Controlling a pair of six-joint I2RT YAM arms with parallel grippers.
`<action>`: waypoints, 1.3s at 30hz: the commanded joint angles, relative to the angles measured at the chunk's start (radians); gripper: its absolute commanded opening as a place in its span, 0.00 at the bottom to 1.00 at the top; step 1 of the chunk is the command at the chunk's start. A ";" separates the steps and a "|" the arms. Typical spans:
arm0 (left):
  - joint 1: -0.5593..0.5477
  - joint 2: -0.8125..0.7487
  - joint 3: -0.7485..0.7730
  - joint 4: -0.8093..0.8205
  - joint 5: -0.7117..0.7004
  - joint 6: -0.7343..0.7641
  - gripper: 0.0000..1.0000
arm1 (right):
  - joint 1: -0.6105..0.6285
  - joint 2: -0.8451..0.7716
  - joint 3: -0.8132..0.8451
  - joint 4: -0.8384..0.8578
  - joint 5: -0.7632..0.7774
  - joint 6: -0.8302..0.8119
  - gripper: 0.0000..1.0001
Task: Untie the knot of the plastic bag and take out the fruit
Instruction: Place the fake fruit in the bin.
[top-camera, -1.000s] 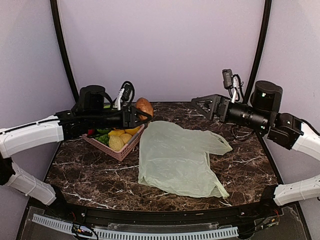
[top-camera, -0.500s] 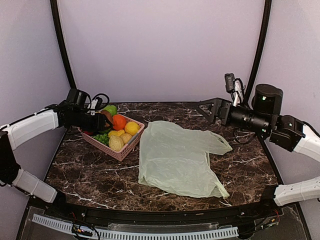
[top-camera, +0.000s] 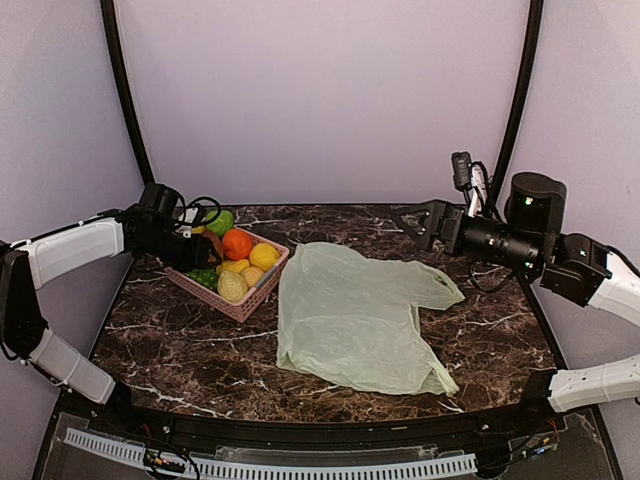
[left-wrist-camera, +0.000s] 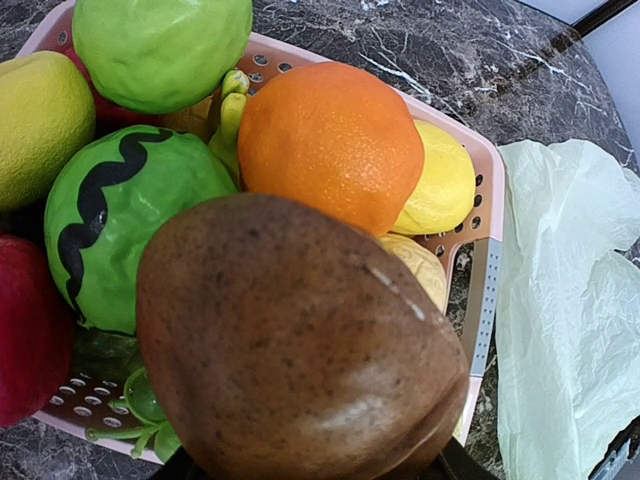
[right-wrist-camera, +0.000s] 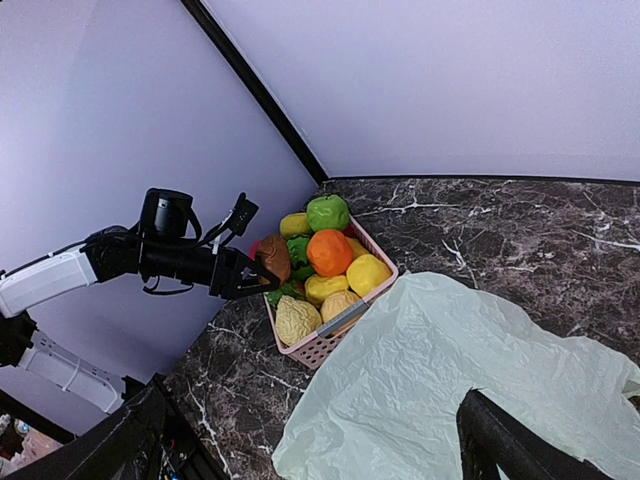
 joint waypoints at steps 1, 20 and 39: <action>0.006 0.014 -0.003 0.031 0.000 -0.006 0.42 | 0.006 -0.010 -0.011 0.008 0.007 0.018 0.99; 0.009 0.055 -0.006 0.113 0.026 -0.053 0.75 | 0.006 -0.020 -0.028 -0.004 0.011 0.036 0.99; 0.024 -0.128 -0.043 0.114 -0.020 -0.055 0.85 | -0.015 0.031 0.009 -0.074 0.052 -0.037 0.99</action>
